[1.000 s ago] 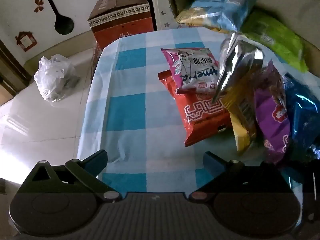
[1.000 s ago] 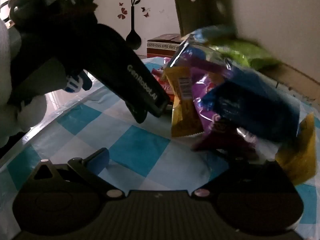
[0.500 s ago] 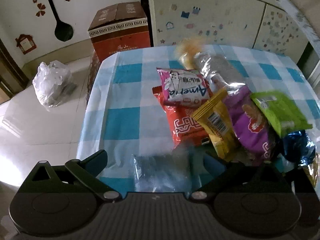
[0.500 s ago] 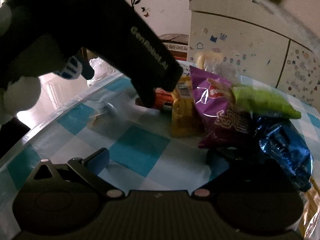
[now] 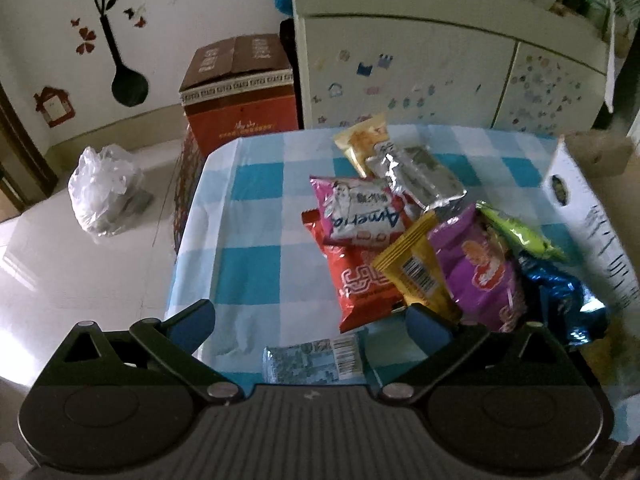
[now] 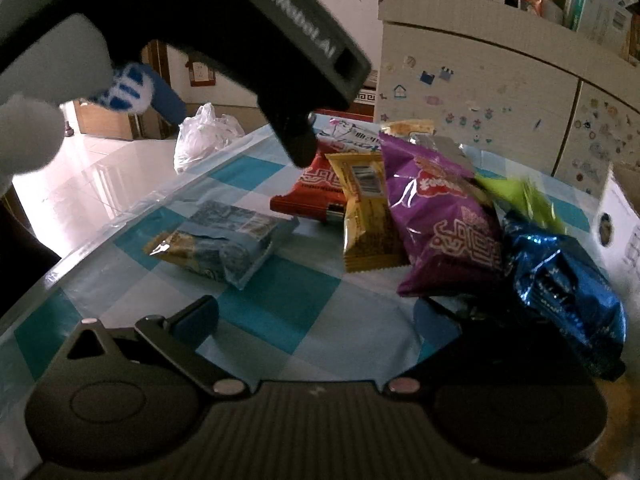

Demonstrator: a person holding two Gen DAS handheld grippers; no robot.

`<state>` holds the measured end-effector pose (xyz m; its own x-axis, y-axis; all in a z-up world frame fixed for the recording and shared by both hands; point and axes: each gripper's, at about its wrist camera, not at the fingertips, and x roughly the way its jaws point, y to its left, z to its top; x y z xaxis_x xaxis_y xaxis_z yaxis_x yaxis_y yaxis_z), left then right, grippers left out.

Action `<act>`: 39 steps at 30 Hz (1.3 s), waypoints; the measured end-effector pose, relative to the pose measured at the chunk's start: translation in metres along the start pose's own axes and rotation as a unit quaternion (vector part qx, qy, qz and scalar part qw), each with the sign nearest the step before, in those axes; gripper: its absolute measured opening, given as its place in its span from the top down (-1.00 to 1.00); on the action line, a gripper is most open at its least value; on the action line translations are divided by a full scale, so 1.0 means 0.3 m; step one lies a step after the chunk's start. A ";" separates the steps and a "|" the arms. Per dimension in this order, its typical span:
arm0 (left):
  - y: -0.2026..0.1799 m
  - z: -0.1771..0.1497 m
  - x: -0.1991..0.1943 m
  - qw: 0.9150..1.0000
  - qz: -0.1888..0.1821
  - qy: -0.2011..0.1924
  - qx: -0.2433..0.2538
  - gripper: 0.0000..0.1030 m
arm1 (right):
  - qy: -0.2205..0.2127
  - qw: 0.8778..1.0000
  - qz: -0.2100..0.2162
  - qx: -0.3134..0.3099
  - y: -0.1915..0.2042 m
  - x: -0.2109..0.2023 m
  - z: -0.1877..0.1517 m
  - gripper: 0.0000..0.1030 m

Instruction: Organize snacks

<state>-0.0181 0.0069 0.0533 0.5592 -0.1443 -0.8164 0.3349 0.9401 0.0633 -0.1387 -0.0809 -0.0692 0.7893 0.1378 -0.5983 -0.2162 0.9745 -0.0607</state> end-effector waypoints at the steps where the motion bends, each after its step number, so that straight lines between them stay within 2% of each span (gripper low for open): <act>1: -0.005 0.001 -0.002 1.000 -0.001 -0.002 -0.001 -1.00 | 0.000 1.000 0.000 0.000 0.001 -0.001 -0.001 -0.99; 11: -0.007 0.010 -0.044 1.000 -0.018 -0.023 -0.001 -1.00 | 0.000 1.000 0.000 0.000 0.002 -0.007 -0.002 -0.99; 20: -0.003 0.017 -0.119 0.998 -0.050 -0.045 -0.003 -1.00 | 0.000 1.000 0.000 0.000 0.003 -0.005 -0.001 -0.99; 32: 0.007 0.015 -0.149 0.997 -0.048 -0.059 0.003 -1.00 | 0.002 1.000 -0.007 0.009 0.006 -0.007 0.000 -0.99; 35: 0.011 0.016 -0.147 0.997 -0.039 -0.061 0.007 -1.00 | 0.009 0.999 -0.038 0.031 0.033 -0.031 -0.009 -0.99; 37: 0.016 0.019 -0.147 0.997 -0.034 -0.063 0.007 -1.00 | 0.036 0.996 -0.058 0.048 0.055 -0.042 0.007 -0.99; 39: 0.026 0.022 -0.148 0.997 -0.033 -0.063 0.001 -1.00 | 0.062 0.995 -0.056 0.050 0.064 -0.049 0.018 -0.99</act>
<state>-0.0353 0.0187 0.0939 0.6269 -0.2442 -0.7399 0.3763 0.9264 0.0131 -0.1512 -0.0633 -0.0573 0.7263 0.0098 -0.6873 -0.0677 0.9961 -0.0574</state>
